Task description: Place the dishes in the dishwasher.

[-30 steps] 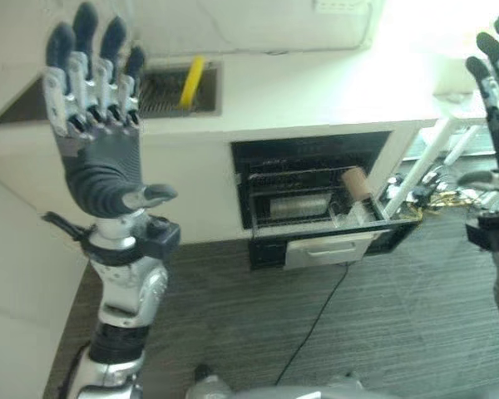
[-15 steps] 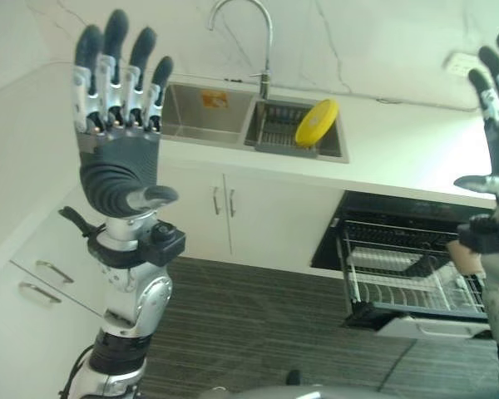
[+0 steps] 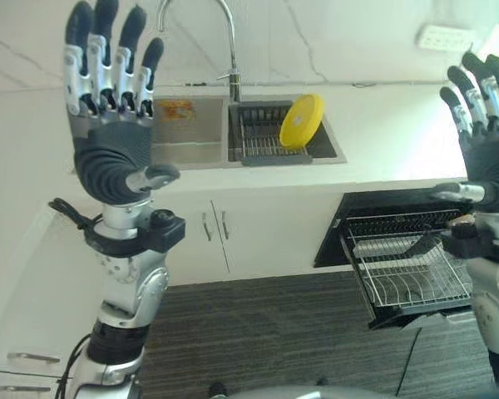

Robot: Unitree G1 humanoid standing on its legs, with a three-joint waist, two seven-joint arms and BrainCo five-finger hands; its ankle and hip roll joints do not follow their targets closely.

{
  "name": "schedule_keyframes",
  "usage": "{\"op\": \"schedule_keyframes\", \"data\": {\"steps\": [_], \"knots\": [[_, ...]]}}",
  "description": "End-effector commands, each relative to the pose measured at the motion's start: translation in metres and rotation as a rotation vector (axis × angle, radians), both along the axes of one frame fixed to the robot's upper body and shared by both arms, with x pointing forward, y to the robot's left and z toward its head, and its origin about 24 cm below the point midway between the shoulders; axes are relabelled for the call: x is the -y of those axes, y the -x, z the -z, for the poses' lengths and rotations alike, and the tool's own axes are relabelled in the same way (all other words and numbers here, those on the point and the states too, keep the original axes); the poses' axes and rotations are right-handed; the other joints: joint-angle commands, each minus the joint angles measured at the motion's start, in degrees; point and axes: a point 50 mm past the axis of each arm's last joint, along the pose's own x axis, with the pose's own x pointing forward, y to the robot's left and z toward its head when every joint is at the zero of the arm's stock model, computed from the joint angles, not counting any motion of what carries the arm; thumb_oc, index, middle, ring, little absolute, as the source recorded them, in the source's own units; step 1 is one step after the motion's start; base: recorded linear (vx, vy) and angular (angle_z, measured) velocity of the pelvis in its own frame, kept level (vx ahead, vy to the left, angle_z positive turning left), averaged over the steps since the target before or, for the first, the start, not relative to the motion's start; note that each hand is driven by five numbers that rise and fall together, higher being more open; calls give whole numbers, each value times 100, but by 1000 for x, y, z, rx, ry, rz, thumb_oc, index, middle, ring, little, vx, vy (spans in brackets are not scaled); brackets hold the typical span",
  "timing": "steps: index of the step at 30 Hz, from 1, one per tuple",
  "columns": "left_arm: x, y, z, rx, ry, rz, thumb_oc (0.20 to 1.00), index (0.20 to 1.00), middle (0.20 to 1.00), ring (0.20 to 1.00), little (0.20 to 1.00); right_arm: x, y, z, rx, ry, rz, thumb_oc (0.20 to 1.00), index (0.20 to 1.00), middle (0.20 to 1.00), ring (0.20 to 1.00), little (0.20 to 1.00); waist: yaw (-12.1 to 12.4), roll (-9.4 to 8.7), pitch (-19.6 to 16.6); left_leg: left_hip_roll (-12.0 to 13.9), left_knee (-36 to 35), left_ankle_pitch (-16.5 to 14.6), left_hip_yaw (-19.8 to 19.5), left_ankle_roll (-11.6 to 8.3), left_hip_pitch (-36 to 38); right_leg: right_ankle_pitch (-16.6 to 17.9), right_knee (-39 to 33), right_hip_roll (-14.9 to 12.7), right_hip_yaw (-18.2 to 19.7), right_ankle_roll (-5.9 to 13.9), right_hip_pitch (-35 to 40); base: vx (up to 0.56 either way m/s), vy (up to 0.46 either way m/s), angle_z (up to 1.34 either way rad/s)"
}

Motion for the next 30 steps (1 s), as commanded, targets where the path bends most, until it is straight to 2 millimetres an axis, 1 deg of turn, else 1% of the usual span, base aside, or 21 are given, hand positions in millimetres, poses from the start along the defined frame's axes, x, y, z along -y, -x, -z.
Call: {"op": "schedule_keyframes", "data": {"steps": [1, 6, 7, 8, 9, 10, 11, 12, 13, 14, 15, 16, 17, 18, 19, 21, 22, 24, 27, 30], "knots": [[-1, 7, -9, 52, 15, 49, 1000, 1000, 1000, 1000, 1000, 5, 13, -27, 151, 66, 38, 1000, 1000, 1000, 1000, 1000, -72, 299, -56, 468, -17, -288, -167, -259, 122, -405, -2, 256, -167, -65, -28, 66, -179, -14], [-4, 8, -5, 31, 47, 54, 1000, 1000, 1000, 1000, 1000, 8, 13, -28, 130, 83, 22, 1000, 1000, 1000, 1000, 1000, -50, 276, -11, 708, -17, -154, -142, -375, 95, -554, -2, 455, -61, -241, 64, 43, -185, -7], [-4, 8, -5, 31, 47, 54, 1000, 1000, 1000, 1000, 1000, 8, 13, -28, 130, 83, 22, 1000, 1000, 1000, 1000, 1000, -50, 276, -11, 708, -17, -154, -142, -375, 95, -554, -2, 455, -61, -241, 64, 85, -222, -7], [-6, 8, -2, 23, 54, 50, 1000, 1000, 1000, 1000, 1000, 9, 13, -29, 126, 88, 14, 1000, 1000, 1000, 1000, 1000, -44, 255, 46, 741, -17, -106, -132, -414, 172, -581, -2, 576, 53, -332, 111, 124, -288, -3], [-7, 9, 0, 19, 64, 50, 1000, 1000, 1000, 1000, 1000, 9, 11, -31, 118, 98, 4, 1000, 1000, 1000, 1000, 1000, -7, 171, 185, 713, 659, -6, -70, -432, 77, -571, -2, 656, 210, -471, 196, 175, -425, -13], [-10, 11, 3, 15, 73, 58, 1000, 1000, 1000, 1000, 1000, 9, 9, -31, 114, 110, 17, 1000, 1000, 1000, 1000, 1000, 97, 82, 424, 732, 1843, 72, -156, -504, -568, -544, 7, 738, 282, -598, 345, 235, -247, -18], [-10, 11, 4, 3, 76, 63, 1000, 1000, 1000, 1000, 1000, 7, 7, -31, 110, 111, 18, 1000, 1000, 1000, 1000, 1000, 103, 106, 511, 807, 1340, 188, -3, -515, -760, -603, -2, 781, 258, -529, 467, 332, 11, 5], [-11, 11, 6, -5, 83, 63, 1000, 1000, 1000, 1000, 1000, 6, 8, -29, 111, 115, 13, 1000, 1000, 1000, 1000, 1000, 78, 174, 504, 885, 699, 435, 142, -521, -641, -658, -2, 758, 197, -468, 502, 409, 251, 35], [-12, 12, 9, -7, 86, 54, 1000, 1000, 1000, 1000, 1000, 5, 9, -26, 112, 116, 7, 1000, 1000, 1000, 1000, 1000, 47, 240, 490, 974, 208, 805, 292, -570, -530, -722, -2, 747, 137, -442, 558, 375, 308, 37], [-13, 12, 10, -9, 87, 51, 1000, 1000, 1000, 1000, 1000, 6, 11, -25, 117, 116, 7, 1000, 1000, 1000, 1000, 1000, 16, 285, 483, 1046, 40, 1029, 420, -626, -517, -791, -2, 748, 80, -412, 627, 306, 274, -5], [-14, 11, 10, -8, 91, 57, 1000, 1000, 1000, 1000, 1000, 7, 12, -26, 123, 122, 12, 1000, 1000, 1000, 1000, 1000, 2, 314, 473, 1092, 27, 1166, 470, -662, -577, -881, -2, 753, 34, -398, 725, 268, 263, -31], [-15, 11, 9, -3, 89, 62, 1000, 1000, 1000, 1000, 1000, 9, 12, -27, 130, 131, 24, 1000, 1000, 1000, 1000, 1000, 6, 302, 438, 1063, -17, 928, 490, -618, -602, -902, -2, 673, -49, -359, 784, 377, 404, -30], [-17, 11, 10, -11, 81, 44, 1000, 1000, 1000, 1000, 1000, 13, 15, -30, 135, 110, 2, 1000, 1000, 1000, 1000, 1000, -29, 275, 315, 893, -17, 576, 515, -520, -536, -877, 17, 519, -43, -237, 837, 323, 356, -25], [-17, 11, 10, -11, 79, 43, 1000, 1000, 1000, 1000, 1000, 14, 16, -30, 136, 102, -4, 1000, 1000, 1000, 1000, 1000, -32, 274, 299, 869, -17, 556, 536, -501, -529, -881, 19, 496, -56, -218, 845, 309, 358, -26], [-17, 11, 8, -7, 75, 42, 1000, 1000, 1000, 1000, 1000, 16, 18, -31, 141, 81, -20, 1000, 1000, 1000, 1000, 1000, -49, 279, 251, 775, -17, 418, 541, -426, -450, -870, 92, 429, -80, -161, 812, 156, 192, -42], [-16, 10, 6, 1, 65, 35, 1000, 1000, 1000, 1000, 1000, 15, 20, -30, 150, 74, -30, 1000, 1000, 1000, 1000, 1000, -30, 284, 211, 673, -17, 285, 449, -331, -384, -879, 236, 340, -118, -115, 731, 230, 247, -42], [-12, 8, 3, 9, 46, 33, 1000, 1000, 1000, 1000, 1000, 12, 18, -29, 151, 71, -27, 1000, 1000, 1000, 1000, 1000, 11, 265, 174, 558, -17, 169, 336, -230, -312, -893, 332, 271, -133, -66, 685, 250, 244, -10], [-10, 8, 1, 10, 32, 44, 1000, 1000, 1000, 1000, 1000, 11, 16, -29, 146, 76, -18, 1000, 1000, 1000, 1000, 1000, 51, 249, 154, 484, -17, 111, 237, -175, -290, -899, 377, 248, -133, -50, 686, 215, 209, 34], [-7, 7, 0, 11, 19, 68, 1000, 1000, 1000, 1000, 1000, 10, 15, -29, 143, 85, -5, 1000, 1000, 1000, 1000, 1000, 93, 194, 117, 347, -17, 32, 108, -77, -258, -798, 537, 185, -112, 22, 623, 177, 187, 39], [-4, 7, -2, 9, 14, 82, 1000, 1000, 1000, 1000, 1000, 11, 13, -30, 137, 75, 16, 1000, 1000, 1000, 1000, 1000, 114, 127, 93, 175, -17, -64, 1, 64, -240, -588, 965, 122, -57, 132, 481, 143, 170, 20]]}}
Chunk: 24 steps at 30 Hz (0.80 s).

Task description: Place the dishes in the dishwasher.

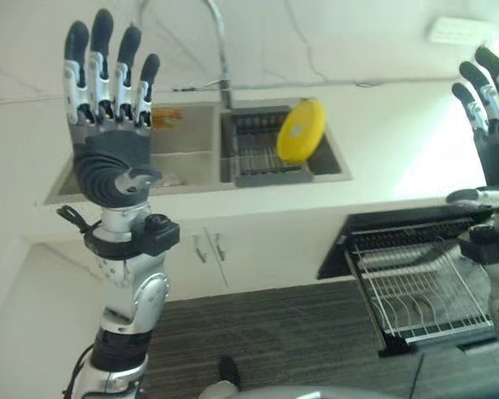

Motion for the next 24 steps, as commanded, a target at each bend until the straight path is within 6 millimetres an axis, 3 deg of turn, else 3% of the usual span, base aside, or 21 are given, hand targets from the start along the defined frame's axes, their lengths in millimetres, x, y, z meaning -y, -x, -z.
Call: {"op": "schedule_keyframes", "data": {"steps": [1, 4, 5, 7, 8, 9, 10, 11, 13, 15, 19, 24], "knots": [[4, 7, -10, 60, -40, 21, 1000, 1000, 1000, 1000, 1000, 4, 4, -16, 89, 14, 34, 1000, 1000, 1000, 1000, 1000, -71, 46, -180, 446, -26, -320, -203, -393, 35, -50, 277, 302, 94, 4, -198, 140, 174, 16], [4, 4, -10, 43, -39, 28, 1000, 1000, 1000, 1000, 1000, 6, 5, -14, 90, -2, 45, 1000, 1000, 1000, 1000, 1000, -81, 36, -146, 307, -26, -407, -332, -264, 114, 297, 1121, 225, 192, 52, -620, 129, 155, 6], [4, 4, -10, 39, -40, 30, 1000, 1000, 1000, 1000, 1000, 6, 6, -13, 95, -10, 44, 1000, 1000, 1000, 1000, 1000, -82, 92, -114, 305, -26, -434, -392, -220, 153, 376, 1713, 229, 252, 50, -863, 131, 132, 4], [4, 3, -9, 35, -48, 23, 1000, 1000, 1000, 1000, 1000, 5, 5, -12, 100, -14, 27, 1000, 1000, 1000, 1000, 1000, -93, 127, -64, 290, -26, -476, -478, -220, 220, 403, 2121, 269, 390, -10, -1245, 83, 19, 11], [4, 3, -9, 37, -51, 12, 1000, 1000, 1000, 1000, 1000, 4, 5, -12, 101, -16, 19, 1000, 1000, 1000, 1000, 1000, -85, 112, -50, 278, -26, -483, -482, -238, 247, 381, 1958, 277, 350, -38, -1332, 86, -123, 14], [5, 3, -10, 35, -53, -13, 1000, 1000, 1000, 1000, 1000, 1, 2, -13, 107, -18, 2, 1000, 1000, 1000, 1000, 1000, -73, 99, -39, 325, -26, -467, -438, -326, 287, 234, 1290, 312, 133, -111, -1358, 89, -282, 11], [3, 3, -13, 45, -52, -41, 1000, 1000, 1000, 1000, 1000, -3, 1, -17, 130, -24, -22, 1000, 1000, 1000, 1000, 1000, -20, 69, -42, 470, -26, -502, -271, -478, 334, 295, 102, 177, -342, -78, -1391, 104, -341, -8], [0, 4, -15, 60, -60, -56, 1000, 1000, 1000, 1000, 1000, -3, 2, -20, 151, -29, -29, 1000, 1000, 1000, 1000, 1000, -16, 10, 61, 423, -26, -706, -395, -440, 391, 795, 344, 115, -261, -60, -1530, 12, -324, -48], [1, 7, -17, 81, -75, -77, 1000, 1000, 1000, 1000, 1000, -7, 2, -22, 160, -29, -50, 1000, 1000, 1000, 1000, 1000, 98, 24, 38, 624, -26, -506, -119, -562, 337, 410, -316, 133, -456, -29, -1216, 11, -252, -24], [6, 5, -19, 75, -67, -78, 1000, 1000, 1000, 1000, 1000, -9, -2, -25, 147, -9, -33, 1000, 1000, 1000, 1000, 1000, 141, 22, 6, 664, -26, -400, -135, -682, 283, 449, -744, 266, -517, -68, -855, 76, -186, 22], [6, 4, -18, 74, -57, -115, 1000, 1000, 1000, 1000, 1000, -10, -5, -30, 150, -13, -55, 1000, 1000, 1000, 1000, 1000, 160, 94, -87, 715, -26, -383, -86, -776, 309, 248, -840, 351, -556, -191, -619, 75, -55, 3], [2, 4, -15, 61, -49, -154, 1000, 1000, 1000, 1000, 1000, -11, -4, -27, 144, -19, -52, 1000, 1000, 1000, 1000, 1000, 126, 174, -174, 713, -26, -442, -56, -778, 338, 156, -840, 358, -546, -189, -588, 41, -7, -14]]}}
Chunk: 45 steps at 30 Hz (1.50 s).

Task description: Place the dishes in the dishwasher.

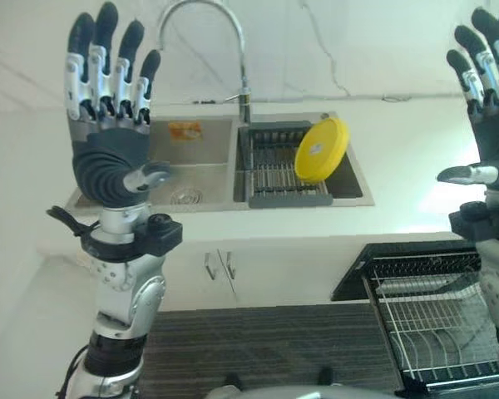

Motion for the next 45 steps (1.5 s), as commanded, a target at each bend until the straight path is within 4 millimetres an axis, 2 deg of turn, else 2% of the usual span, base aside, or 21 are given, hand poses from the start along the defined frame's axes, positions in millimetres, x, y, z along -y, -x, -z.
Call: {"op": "schedule_keyframes", "data": {"steps": [1, 6, 10, 12, 14, 15, 22, 23, 24, 26, 27, 33, 37, 45], "knots": [[-2, 2, -12, 80, -31, -42, 1000, 1000, 1000, 1000, 1000, 0, 10, -14, 97, -29, -7, 1000, 1000, 1000, 1000, 1000, 9, -187, -71, 396, -106, -17, -59, -327, -38, -534, 5, -166, -119, 253, 321, 27, -14, -9], [-3, 3, -10, 78, -49, -49, 1000, 1000, 1000, 1000, 1000, 7, 5, -6, 31, -68, 87, 1000, 1000, 1000, 1000, 1000, -34, -169, -103, 403, -106, -62, -20, -321, 40, -549, 5, -167, -94, 266, 337, 5, -4, -1], [-8, -1, -3, 10, -71, -106, 1000, 1000, 1000, 1000, 1000, 23, -9, 15, -174, -136, 164, 1000, 1000, 1000, 1000, 1000, -72, -146, -105, 421, -106, -83, 9, -312, 85, -572, 5, -160, -59, 261, 353, 21, -44, 1], [-8, -2, -1, -1, -82, -108, 1000, 1000, 1000, 1000, 1000, 25, -14, 19, -216, -142, 188, 1000, 1000, 1000, 1000, 1000, -61, -144, -108, 426, -106, -77, 2, -313, 85, -571, 5, -158, -60, 260, 354, 11, -46, -1], [-10, -4, 1, -26, -95, -107, 1000, 1000, 1000, 1000, 1000, 27, -22, 26, -293, -132, 186, 1000, 1000, 1000, 1000, 1000, -18, -152, -113, 432, -106, -76, -9, -317, 87, -582, 5, -159, -86, 256, 365, 26, -71, 0], [-11, -8, 5, -61, -111, -106, 1000, 1000, 1000, 1000, 1000, 31, -36, 34, -385, -129, 207, 1000, 1000, 1000, 1000, 1000, 79, -170, -125, 458, -106, -58, -28, -332, 78, -592, 5, -164, -156, 244, 388, 38, -96, 1], [-16, -20, 15, -156, -138, -112, 1000, 1000, 1000, 1000, 1000, 44, -62, 37, -470, -186, 267, 1000, 1000, 1000, 1000, 1000, 233, -210, -140, 537, -106, 21, 47, -390, 122, -636, 5, -103, -344, 149, 482, 78, -86, 10], [-14, -20, 20, -169, -151, -85, 1000, 1000, 1000, 1000, 1000, 49, -72, 34, -498, -209, 286, 1000, 1000, 1000, 1000, 1000, 368, -245, -69, 402, -44, 28, -48, -412, 86, -661, 5, -56, -278, 101, 521, 107, 3, 19], [-12, -21, 21, -170, -156, -72, 1000, 1000, 1000, 1000, 1000, 51, -77, 33, -503, -223, 295, 1000, 1000, 1000, 1000, 1000, 430, -249, -22, 419, -65, 86, -137, -438, -44, -669, 5, -70, -246, 118, 527, 88, 42, 19], [-10, -24, 21, -173, -180, -63, 1000, 1000, 1000, 1000, 1000, 54, -88, 31, -511, -225, 325, 1000, 1000, 1000, 1000, 1000, 401, -222, 36, 539, -95, 207, -25, -477, -146, -600, 5, -117, -335, 120, 402, 51, 83, 14], [-7, -26, 22, -181, -194, -67, 1000, 1000, 1000, 1000, 1000, 55, -90, 30, -516, -234, 329, 1000, 1000, 1000, 1000, 1000, 458, -239, 87, 533, -106, 250, -161, -450, -241, -561, 5, -173, -354, 152, 472, 82, 50, 19], [-11, -28, 23, -211, -255, -46, 1000, 1000, 1000, 1000, 1000, 92, -95, 16, -534, -332, 388, 1000, 1000, 1000, 1000, 1000, 829, -391, 264, 356, -59, 242, -386, -391, -526, -593, 19, -232, -588, 216, 576, 33, -39, 21], [-15, -30, 16, -200, -287, -39, 1000, 1000, 1000, 1000, 1000, 123, -99, -1, -530, -392, 480, 1000, 1000, 1000, 1000, 1000, 1115, -422, 424, 278, 235, 229, -625, -435, -966, -663, 39, -218, -660, 169, 573, -16, -75, 11], [-26, -31, 6, -178, -320, -61, 1000, 1000, 1000, 1000, 1000, 157, -99, -14, -558, -480, 566, 1000, 1000, 1000, 1000, 1000, 1381, -407, 663, 263, 816, 215, -816, -456, -1657, -927, 287, -138, -777, 80, 532, -50, -64, 18]]}}
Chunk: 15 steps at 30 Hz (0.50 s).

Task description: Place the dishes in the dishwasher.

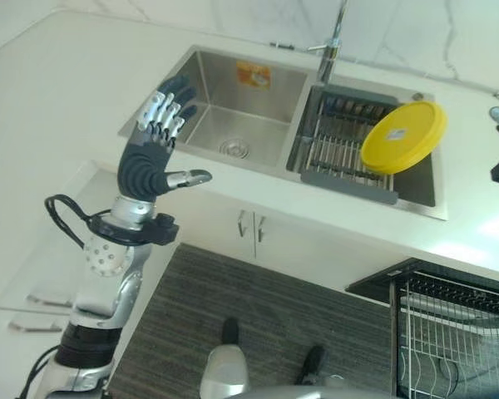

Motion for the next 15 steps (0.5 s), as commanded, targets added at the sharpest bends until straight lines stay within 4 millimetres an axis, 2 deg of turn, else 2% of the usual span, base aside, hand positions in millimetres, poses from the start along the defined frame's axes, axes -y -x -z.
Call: {"op": "schedule_keyframes", "data": {"steps": [1, 3, 7, 15], "knots": [[0, 2, -19, 102, -2, 31, 1000, 1000, 1000, 1000, 1000, -1, 3, -52, 148, 70, -8, 1000, 1000, 1000, 1000, 1000, 80, -27, -270, 110, 104, 190, 67, -338, -615, -855, 345, -247, 33, 223, 669, -63, -32, 2], [-2, 2, -20, 106, -6, 24, 1000, 1000, 1000, 1000, 1000, 5, 2, -57, 136, 50, 5, 1000, 1000, 1000, 1000, 1000, 129, -17, -208, 123, 221, 167, 52, -339, -708, -929, 455, -232, 10, 178, 607, -45, -25, 1], [-7, 1, -19, 90, 0, 11, 1000, 1000, 1000, 1000, 1000, 10, -3, -53, 83, 11, -5, 1000, 1000, 1000, 1000, 1000, 152, -15, -177, 154, 319, 129, 53, -341, -741, -994, 561, -225, 14, 142, 542, -2, -5, 2], [-11, 2, -22, 92, 11, -11, 1000, 1000, 1000, 1000, 1000, 6, -14, -47, -37, 2, -111, 1000, 1000, 1000, 1000, 1000, 149, -26, -85, 173, 321, 52, 111, -347, -599, -1056, 672, -273, 65, 151, 452, -17, 26, -1]]}}
